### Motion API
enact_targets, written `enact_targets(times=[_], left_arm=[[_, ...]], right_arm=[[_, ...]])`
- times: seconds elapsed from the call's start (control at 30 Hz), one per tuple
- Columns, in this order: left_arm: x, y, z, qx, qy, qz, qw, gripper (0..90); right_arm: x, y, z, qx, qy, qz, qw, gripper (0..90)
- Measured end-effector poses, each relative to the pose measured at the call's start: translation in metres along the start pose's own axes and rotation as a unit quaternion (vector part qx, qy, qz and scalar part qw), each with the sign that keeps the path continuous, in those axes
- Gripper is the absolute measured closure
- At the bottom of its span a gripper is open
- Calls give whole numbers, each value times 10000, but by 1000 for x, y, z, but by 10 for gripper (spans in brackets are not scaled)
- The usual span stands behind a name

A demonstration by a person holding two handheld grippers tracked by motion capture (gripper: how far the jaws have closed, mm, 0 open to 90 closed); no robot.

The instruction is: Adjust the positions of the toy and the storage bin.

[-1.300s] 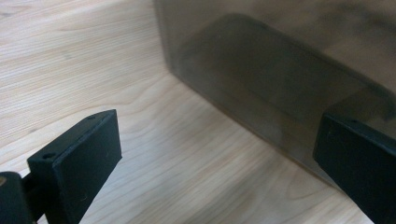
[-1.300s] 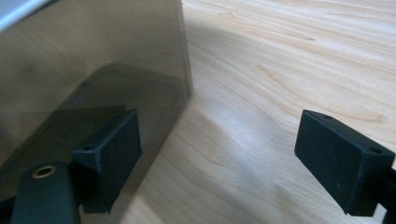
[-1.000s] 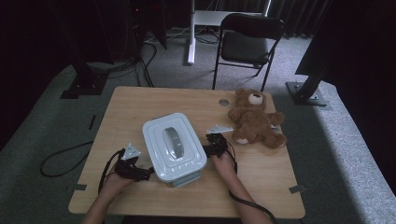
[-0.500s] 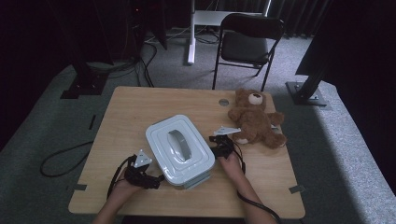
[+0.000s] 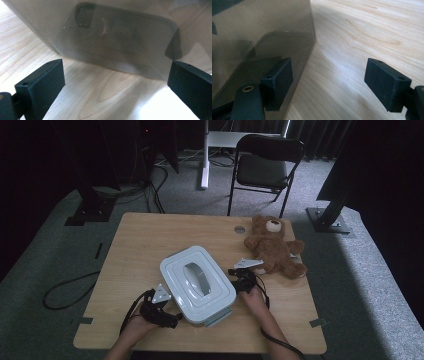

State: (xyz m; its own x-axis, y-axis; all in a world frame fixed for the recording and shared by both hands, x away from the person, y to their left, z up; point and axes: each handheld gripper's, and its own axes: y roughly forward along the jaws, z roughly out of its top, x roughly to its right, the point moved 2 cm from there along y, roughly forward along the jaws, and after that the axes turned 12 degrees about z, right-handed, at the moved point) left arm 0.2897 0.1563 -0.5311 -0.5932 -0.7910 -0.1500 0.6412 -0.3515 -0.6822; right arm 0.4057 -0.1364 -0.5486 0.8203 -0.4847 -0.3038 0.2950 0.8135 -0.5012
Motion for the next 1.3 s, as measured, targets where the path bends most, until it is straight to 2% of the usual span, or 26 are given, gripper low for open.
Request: enact_targets(times=[0.17,0.3,0.4,0.47,0.5,0.53,0.6,0.67,0.77,0.87,1.0,1.03,1.13,1.2,1.3], left_arm=[[7,2,1,61,-13,-121,9999,17],[7,2,1,109,6,-99,9999,18],[5,1,-2,348,87,-40,9993,18],[4,0,-3,409,31,-53,9991,18],[-1,-1,-6,529,-125,-152,9984,18],[-5,-2,-8,565,-193,-139,9981,18],[-11,-4,-12,500,-391,-50,9980,18],[-17,-6,-15,323,-584,-17,9978,18],[-24,-10,-20,311,-783,-33,9964,18],[-27,-15,-23,363,-665,100,9971,18],[-28,-21,-23,247,-532,198,9981,19],[-28,-22,-23,125,-486,241,9984,18],[-29,-27,-22,22,-437,266,9987,19],[-29,-32,-20,108,-360,273,9989,19],[-30,-41,-16,207,-308,330,9988,19]], right_arm=[[1,-9,-4,-37,-69,-35,10000,216],[2,-12,-8,-72,-150,-109,9998,183],[2,-14,-10,38,-327,-241,9992,166],[1,-15,-11,23,-376,-291,9989,160],[1,-15,-12,-52,-456,-342,9984,156],[-1,-16,-15,-101,-522,-321,9981,143],[-1,-18,-18,-106,-505,-263,9983,134],[-2,-20,-23,-132,-521,-252,9982,134],[-4,-21,-30,-316,-628,-256,9972,130],[-3,-23,-36,-522,-669,-221,9962,124],[-4,-30,-41,-413,-617,-231,9970,124],[-4,-32,-42,-370,-595,-237,9973,124],[-6,-37,-47,-390,-544,-240,9975,125],[-8,-40,-51,-563,-541,-202,9967,125],[-10,-47,-57,-589,-483,-232,9968,123]])
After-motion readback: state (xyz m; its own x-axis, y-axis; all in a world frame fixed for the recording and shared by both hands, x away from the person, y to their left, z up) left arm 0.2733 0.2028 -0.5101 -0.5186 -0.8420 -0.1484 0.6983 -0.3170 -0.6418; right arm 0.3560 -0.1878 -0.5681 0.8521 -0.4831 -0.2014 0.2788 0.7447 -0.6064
